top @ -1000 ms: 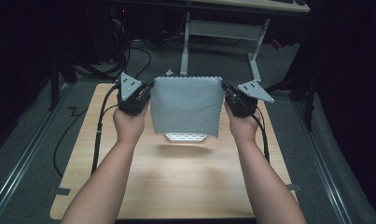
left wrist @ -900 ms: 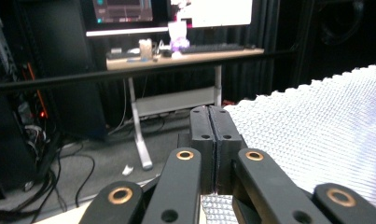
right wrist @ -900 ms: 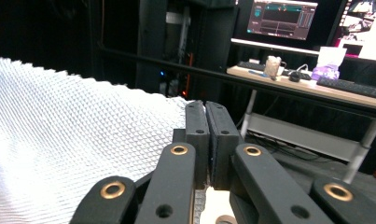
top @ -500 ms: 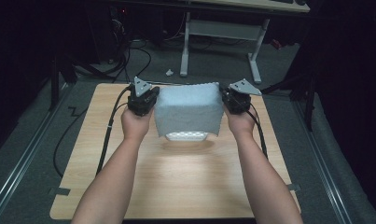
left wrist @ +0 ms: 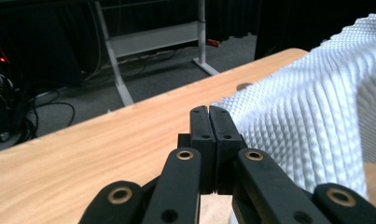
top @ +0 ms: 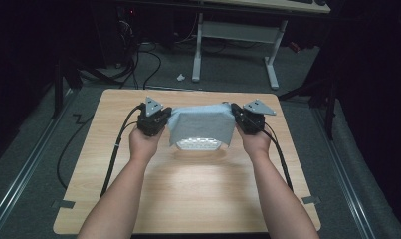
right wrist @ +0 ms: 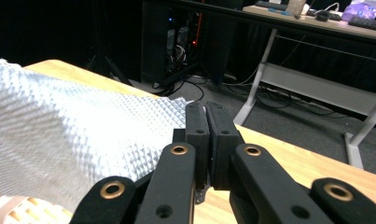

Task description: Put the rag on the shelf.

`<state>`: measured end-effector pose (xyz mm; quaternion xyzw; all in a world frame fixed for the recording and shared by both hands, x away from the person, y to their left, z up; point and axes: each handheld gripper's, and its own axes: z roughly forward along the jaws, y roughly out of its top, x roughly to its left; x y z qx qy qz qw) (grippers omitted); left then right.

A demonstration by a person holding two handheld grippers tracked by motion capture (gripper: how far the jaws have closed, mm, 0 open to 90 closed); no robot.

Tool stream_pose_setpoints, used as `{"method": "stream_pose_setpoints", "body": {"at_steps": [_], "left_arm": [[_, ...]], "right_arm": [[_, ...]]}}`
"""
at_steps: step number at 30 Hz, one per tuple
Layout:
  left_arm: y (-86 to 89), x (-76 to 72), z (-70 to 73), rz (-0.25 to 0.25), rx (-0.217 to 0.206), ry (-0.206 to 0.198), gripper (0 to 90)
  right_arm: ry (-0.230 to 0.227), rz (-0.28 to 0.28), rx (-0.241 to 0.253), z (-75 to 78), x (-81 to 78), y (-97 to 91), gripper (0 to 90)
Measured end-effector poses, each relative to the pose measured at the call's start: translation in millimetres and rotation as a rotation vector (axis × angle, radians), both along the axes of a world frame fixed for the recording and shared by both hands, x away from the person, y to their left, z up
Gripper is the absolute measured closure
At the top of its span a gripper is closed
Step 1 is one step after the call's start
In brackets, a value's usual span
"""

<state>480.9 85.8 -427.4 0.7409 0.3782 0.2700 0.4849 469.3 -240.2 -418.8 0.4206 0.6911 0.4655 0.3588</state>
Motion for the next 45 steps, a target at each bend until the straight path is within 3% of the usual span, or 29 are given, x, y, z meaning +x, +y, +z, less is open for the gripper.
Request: {"method": "stream_pose_setpoints", "body": {"at_steps": [10,13,27,45], "left_arm": [[0.9,-8.8,-15.6,-0.031,-0.036,0.033,89.4],[1.8,-8.9,-20.3,-0.035,-0.045,0.045,89.4],[-0.9,-12.9,-37.3,-0.055,-0.039,0.073,89.3],[1.9,-14.8,-47.6,-0.059,-0.049,0.105,89.0]], "right_arm": [[0.025,0.014,-0.035,-12.3,-11.5,4.4,89.4],[0.03,0.016,-0.021,-17.4,-12.8,4.9,89.4],[0.052,0.013,-0.053,-31.9,-14.6,9.7,89.4],[0.08,0.007,-0.066,-49.3,-17.0,9.8,89.3]]}}
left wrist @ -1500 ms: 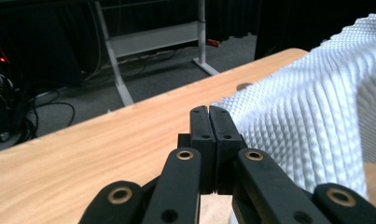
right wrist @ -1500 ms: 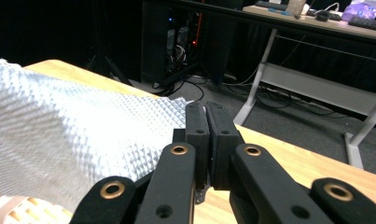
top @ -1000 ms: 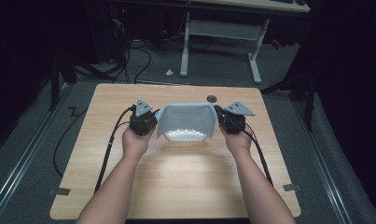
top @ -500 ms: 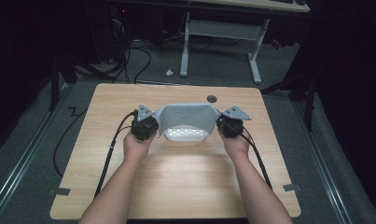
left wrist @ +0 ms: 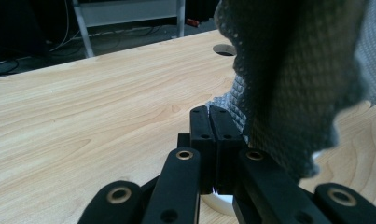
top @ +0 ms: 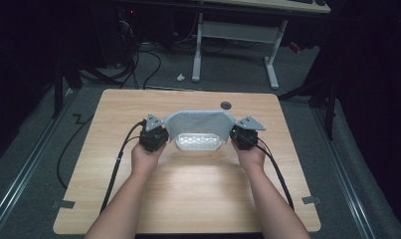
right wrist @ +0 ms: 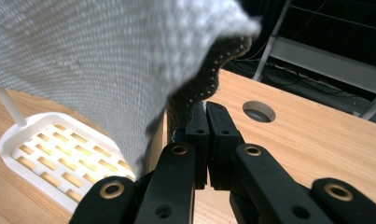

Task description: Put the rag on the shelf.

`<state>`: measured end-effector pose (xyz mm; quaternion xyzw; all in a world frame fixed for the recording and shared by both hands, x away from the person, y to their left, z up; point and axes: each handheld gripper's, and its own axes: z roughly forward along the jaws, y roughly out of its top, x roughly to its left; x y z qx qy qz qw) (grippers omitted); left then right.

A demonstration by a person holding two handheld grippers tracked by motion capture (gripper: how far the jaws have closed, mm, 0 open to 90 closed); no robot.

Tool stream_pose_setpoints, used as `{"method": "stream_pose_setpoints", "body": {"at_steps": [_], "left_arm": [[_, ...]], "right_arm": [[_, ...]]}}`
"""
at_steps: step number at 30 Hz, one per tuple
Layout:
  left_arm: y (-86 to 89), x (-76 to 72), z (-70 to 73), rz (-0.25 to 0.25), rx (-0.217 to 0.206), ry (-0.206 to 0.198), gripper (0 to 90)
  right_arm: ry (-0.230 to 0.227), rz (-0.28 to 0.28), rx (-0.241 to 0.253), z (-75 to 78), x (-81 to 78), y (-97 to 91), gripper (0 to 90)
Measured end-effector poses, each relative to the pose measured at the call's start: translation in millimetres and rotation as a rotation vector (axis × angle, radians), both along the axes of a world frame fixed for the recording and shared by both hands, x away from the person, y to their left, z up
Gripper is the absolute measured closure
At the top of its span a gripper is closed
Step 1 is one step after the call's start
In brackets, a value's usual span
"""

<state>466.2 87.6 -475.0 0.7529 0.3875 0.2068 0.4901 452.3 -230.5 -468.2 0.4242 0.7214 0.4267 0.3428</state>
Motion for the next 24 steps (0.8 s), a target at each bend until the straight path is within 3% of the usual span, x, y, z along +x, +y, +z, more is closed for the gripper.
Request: {"method": "stream_pose_setpoints", "body": {"at_steps": [14,18,24], "left_arm": [[3.3,-1.3,0.2,0.016,-0.002,0.001,88.1],[8.0,-3.6,1.9,0.044,-0.016,-0.008,80.8],[20.3,-7.0,4.6,0.074,-0.033,-0.013,74.3]], "right_arm": [[0.021,0.003,-0.006,-6.9,1.8,0.4,88.5],[0.031,0.007,-0.003,-5.4,1.1,-1.0,79.6],[0.022,-0.024,-0.004,0.6,-0.7,-7.9,76.3]]}}
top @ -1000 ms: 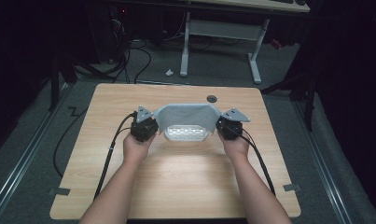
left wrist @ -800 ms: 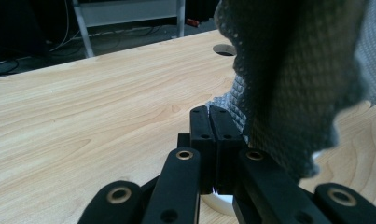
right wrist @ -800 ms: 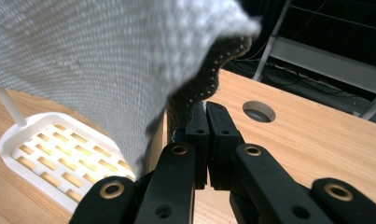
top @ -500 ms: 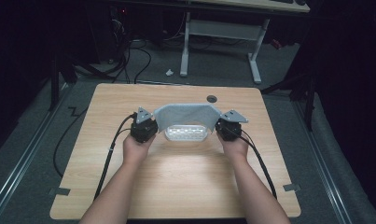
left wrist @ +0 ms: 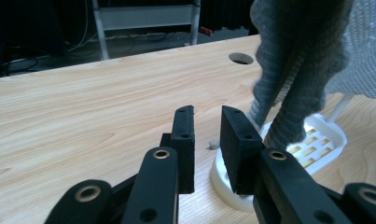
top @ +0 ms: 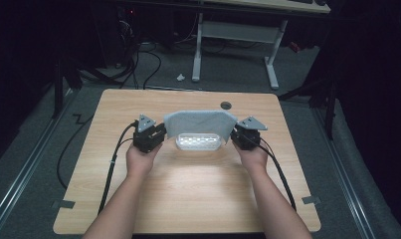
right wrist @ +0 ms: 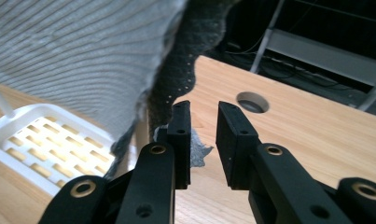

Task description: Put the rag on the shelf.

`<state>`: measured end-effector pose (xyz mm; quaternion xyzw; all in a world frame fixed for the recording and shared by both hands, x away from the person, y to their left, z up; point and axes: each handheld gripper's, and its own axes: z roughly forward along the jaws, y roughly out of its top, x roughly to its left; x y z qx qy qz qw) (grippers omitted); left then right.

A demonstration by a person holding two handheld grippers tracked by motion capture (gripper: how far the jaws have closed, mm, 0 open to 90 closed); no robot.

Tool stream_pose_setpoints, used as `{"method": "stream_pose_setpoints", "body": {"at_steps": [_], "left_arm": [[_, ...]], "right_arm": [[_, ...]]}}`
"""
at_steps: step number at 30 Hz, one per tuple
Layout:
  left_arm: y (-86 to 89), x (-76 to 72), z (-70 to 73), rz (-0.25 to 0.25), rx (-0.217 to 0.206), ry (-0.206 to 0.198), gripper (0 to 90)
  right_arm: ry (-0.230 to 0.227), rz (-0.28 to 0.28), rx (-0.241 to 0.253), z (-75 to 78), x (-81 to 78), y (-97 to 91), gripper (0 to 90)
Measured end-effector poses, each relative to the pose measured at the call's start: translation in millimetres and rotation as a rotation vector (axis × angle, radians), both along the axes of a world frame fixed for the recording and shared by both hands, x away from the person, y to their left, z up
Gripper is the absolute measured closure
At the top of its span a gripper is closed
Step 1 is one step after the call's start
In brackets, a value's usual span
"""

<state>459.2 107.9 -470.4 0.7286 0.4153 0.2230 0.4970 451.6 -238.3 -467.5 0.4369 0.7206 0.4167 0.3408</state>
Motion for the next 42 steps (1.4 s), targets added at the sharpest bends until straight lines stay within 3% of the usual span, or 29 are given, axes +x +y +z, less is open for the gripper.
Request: {"method": "stream_pose_setpoints", "body": {"at_steps": [5,8,16,22,28,35,42], "left_arm": [[10.6,-2.3,1.5,0.017,-0.005,-0.005,74.1],[15.4,-3.0,1.0,0.028,-0.002,-0.007,74.2],[19.8,-5.1,2.5,0.029,0.012,-0.01,75.3],[22.0,-11.8,5.8,0.021,0.034,-0.026,75.1],[33.0,-17.4,8.4,0.042,0.016,-0.023,72.8],[38.4,-40.1,8.3,0.027,0.012,-0.039,64.4],[30.0,-83.4,2.1,-0.061,0.025,-0.029,56.6]], "right_arm": [[-0.025,-0.025,0.023,5.1,-3.1,-10.5,75.8],[-0.016,-0.039,0.031,4.6,-4.3,-17.2,75.1],[-0.032,-0.058,0.002,9.8,-9.2,-27.1,75.5],[-0.048,-0.042,0.009,14.0,-16.8,-29.8,75.0],[-0.059,-0.02,0.012,18.8,-24.8,-26.3,71.3],[-0.077,-0.017,0.021,18.2,-46.0,-20.7,71.8],[-0.093,0.05,-0.041,16.7,-82.4,-10.0,64.3]]}}
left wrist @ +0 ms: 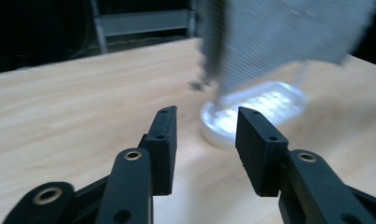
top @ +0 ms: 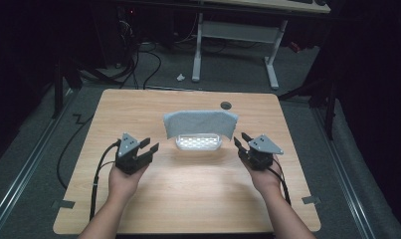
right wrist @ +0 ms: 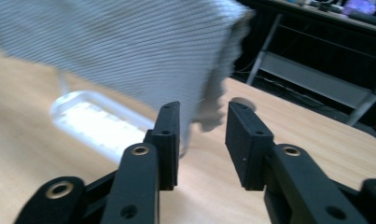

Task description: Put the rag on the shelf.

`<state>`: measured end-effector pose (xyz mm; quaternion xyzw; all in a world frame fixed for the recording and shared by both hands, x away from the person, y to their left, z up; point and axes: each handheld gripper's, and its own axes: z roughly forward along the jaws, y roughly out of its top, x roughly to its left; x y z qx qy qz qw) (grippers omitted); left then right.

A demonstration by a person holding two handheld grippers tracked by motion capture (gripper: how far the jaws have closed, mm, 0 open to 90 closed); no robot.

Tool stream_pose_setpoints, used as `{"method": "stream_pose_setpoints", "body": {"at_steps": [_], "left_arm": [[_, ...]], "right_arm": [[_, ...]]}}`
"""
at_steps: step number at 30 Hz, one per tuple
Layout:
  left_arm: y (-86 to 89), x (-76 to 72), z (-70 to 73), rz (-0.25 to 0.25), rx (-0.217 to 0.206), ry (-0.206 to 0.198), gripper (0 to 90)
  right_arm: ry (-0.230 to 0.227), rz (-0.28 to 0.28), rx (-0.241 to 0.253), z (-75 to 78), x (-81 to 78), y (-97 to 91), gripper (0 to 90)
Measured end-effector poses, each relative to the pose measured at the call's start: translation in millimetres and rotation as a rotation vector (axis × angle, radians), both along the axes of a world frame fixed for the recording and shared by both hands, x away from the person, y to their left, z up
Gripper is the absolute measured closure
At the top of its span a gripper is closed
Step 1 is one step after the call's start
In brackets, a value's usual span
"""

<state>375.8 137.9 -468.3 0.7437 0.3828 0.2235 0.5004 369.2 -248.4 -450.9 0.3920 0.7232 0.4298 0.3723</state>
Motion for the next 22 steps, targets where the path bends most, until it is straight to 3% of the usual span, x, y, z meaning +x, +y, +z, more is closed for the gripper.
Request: {"method": "stream_pose_setpoints", "body": {"at_steps": [3,8,10,11,12,13,14,15,16,17,19,22], "left_arm": [[-6.9,-19.0,-7.6,-0.052,0.017,0.042,51.5],[-17.7,-52.8,-20.4,-0.106,0.027,0.071,49.3],[-22.5,-67.6,-28.0,-0.119,0.062,0.076,47.9],[-24.0,-75.0,-33.1,-0.109,0.102,0.09,47.6],[-22.9,-84.5,-42.0,-0.09,0.106,0.104,47.4],[-22.6,-88.3,-47.0,-0.082,0.089,0.127,48.2],[-24.2,-89.2,-50.0,-0.121,0.089,0.196,48.4],[-25.6,-89.9,-50.0,-0.139,0.094,0.204,47.0],[-25.5,-91.4,-48.3,-0.14,0.085,0.181,46.3],[-24.5,-90.7,-47.2,-0.14,0.063,0.177,46.4],[-23.1,-86.8,-45.9,-0.138,0.019,0.188,46.5],[-22.8,-84.8,-48.9,-0.137,0.039,0.181,45.5]], "right_arm": [[0.016,0.037,-0.001,-3.9,-19.9,5.5,60.6],[0.059,0.056,-0.001,-15.8,-48.4,11.4,60.0],[0.098,0.058,0.011,-23.2,-58.5,13.1,60.1],[0.119,0.045,0.009,-27.3,-63.0,14.2,60.4],[0.142,0.03,0.007,-32.4,-67.1,15.8,60.9],[0.173,0.022,0.004,-40.3,-73.5,18.2,60.9],[0.181,0.019,0.008,-46.3,-79.0,19.4,61.0],[0.174,0.02,0.013,-57.6,-89.8,20.6,62.8],[0.191,0.028,0.003,-62.6,-93.8,22.1,62.2],[0.238,0.059,-0.013,-62.8,-94.6,24.8,59.5],[0.178,0.062,-0.034,-59.2,-97.6,26.3,59.8],[0.199,0.059,-0.012,-60.5,-93.0,25.1,59.0]]}}
